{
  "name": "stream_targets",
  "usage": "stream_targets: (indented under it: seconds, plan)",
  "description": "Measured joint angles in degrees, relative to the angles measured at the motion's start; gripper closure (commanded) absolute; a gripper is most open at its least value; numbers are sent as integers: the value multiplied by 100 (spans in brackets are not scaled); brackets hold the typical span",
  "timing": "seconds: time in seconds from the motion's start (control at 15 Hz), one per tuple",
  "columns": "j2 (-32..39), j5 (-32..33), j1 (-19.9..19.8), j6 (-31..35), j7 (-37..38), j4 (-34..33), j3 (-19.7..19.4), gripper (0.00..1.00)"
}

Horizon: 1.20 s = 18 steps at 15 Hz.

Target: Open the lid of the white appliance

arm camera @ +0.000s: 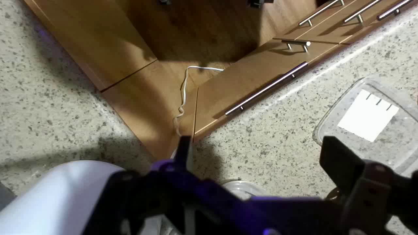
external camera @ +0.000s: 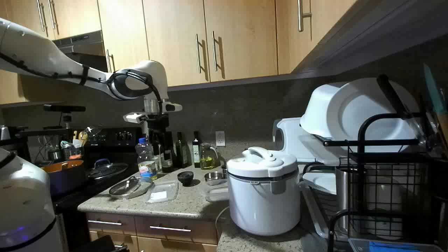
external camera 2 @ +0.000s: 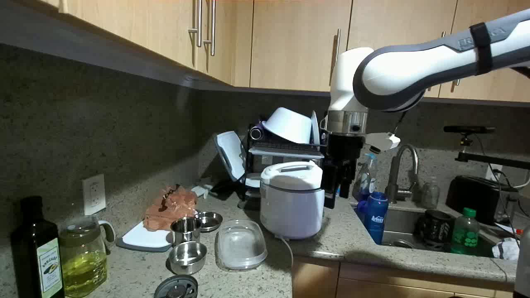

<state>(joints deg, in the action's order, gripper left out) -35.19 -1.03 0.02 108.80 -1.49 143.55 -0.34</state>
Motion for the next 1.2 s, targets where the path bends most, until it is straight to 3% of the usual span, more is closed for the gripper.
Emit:
stream_targets:
  seconds: [0.8,1.2]
  plan:
    - [-2,-73,-9,107,103,-1,-25,0]
    - [-55,-996,-120,616,742,-2,-335,0]
